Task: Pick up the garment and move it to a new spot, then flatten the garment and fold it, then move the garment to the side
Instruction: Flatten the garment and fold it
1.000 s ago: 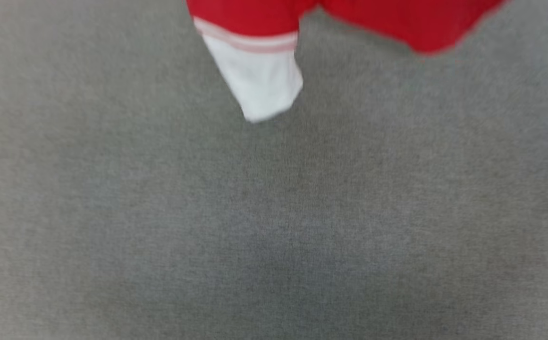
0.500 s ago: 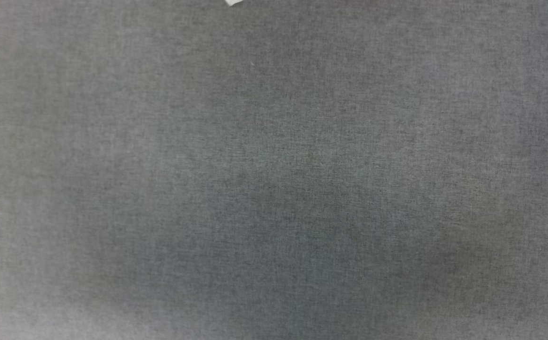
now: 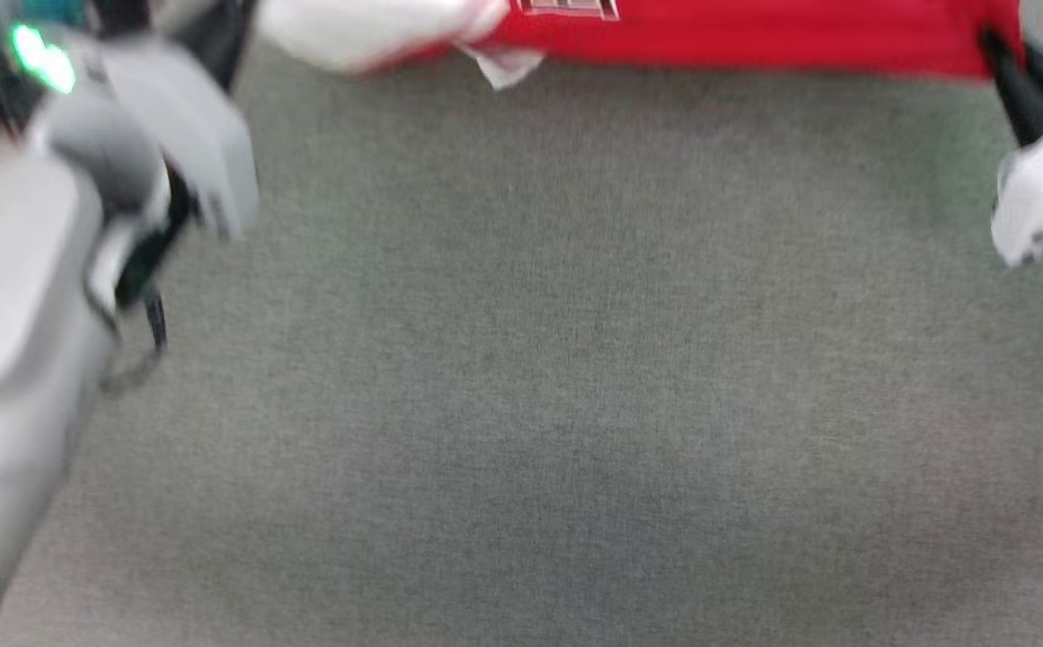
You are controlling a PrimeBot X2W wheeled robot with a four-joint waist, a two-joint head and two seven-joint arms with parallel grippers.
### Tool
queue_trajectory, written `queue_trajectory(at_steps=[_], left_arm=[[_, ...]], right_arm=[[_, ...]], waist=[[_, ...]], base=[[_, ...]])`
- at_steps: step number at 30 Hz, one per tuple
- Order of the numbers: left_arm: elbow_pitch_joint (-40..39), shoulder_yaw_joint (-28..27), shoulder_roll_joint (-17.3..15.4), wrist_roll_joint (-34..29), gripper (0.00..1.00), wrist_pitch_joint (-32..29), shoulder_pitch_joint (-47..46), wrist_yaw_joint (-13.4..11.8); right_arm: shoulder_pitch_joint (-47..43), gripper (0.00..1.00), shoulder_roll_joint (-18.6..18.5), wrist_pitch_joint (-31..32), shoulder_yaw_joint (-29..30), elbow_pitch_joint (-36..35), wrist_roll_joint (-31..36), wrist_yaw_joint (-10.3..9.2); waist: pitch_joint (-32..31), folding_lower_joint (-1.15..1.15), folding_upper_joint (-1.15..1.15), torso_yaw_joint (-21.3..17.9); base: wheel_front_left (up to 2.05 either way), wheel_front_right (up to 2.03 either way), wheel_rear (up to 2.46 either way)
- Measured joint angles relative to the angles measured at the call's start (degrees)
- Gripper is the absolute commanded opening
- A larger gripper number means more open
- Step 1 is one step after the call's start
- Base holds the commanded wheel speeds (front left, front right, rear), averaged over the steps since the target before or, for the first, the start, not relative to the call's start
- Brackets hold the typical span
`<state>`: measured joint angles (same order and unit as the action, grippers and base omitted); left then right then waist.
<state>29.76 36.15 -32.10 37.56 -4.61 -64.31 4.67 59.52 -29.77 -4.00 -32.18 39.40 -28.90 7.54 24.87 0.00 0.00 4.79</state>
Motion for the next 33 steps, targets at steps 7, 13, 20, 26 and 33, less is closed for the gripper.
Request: queue_trajectory(at_steps=[7, 13, 20, 26, 33], left_arm=[[-21.6, 1.0, -8.09, 7.01, 0.0, -10.57, 22.8, -6.9], [-37.93, 1.64, -14.35, 11.59, 0.0, -15.83, 38.58, -14.71], [-47.79, 2.7, -18.64, 16.6, 0.0, -19.89, 50.51, -20.91], [-52.02, 3.58, -20.11, 20.22, 0.0, -22.12, 56.79, -24.28], [-54.23, 4.28, -21.76, 23.34, 0.0, -24.61, 61.32, -27.25]], right_arm=[[-14.16, 0.0, -6.09, 6.75, -0.26, -10.62, -8.64, 0.0], [-26.18, 0.0, -9.54, 12.26, 3.47, -18.14, -12.62, 0.0], [-40.19, 0.0, -10.09, 19.59, 8.03, -26.44, -15.93, -0.01], [-50.27, 0.0, -11.33, 26.82, 11.14, -34.03, -17.69, -0.01], [-60.66, 0.0, -11.54, 35.24, 15.58, -42.25, -21.03, -0.01]], waist=[[-5.66, 0.0, 0.0, 0.0], [-9.17, 0.0, 0.0, -0.14], [-11.2, 0.0, 0.0, -0.2], [-11.56, 0.0, 0.0, -0.55], [-10.88, 0.0, 0.0, -0.84]], base=[[0.0, 0.0, 0.0], [0.0, 0.0, 0.0], [0.0, 0.0, 0.0], [0.0, 0.0, 0.0], [0.0, 0.0, 0.0]])
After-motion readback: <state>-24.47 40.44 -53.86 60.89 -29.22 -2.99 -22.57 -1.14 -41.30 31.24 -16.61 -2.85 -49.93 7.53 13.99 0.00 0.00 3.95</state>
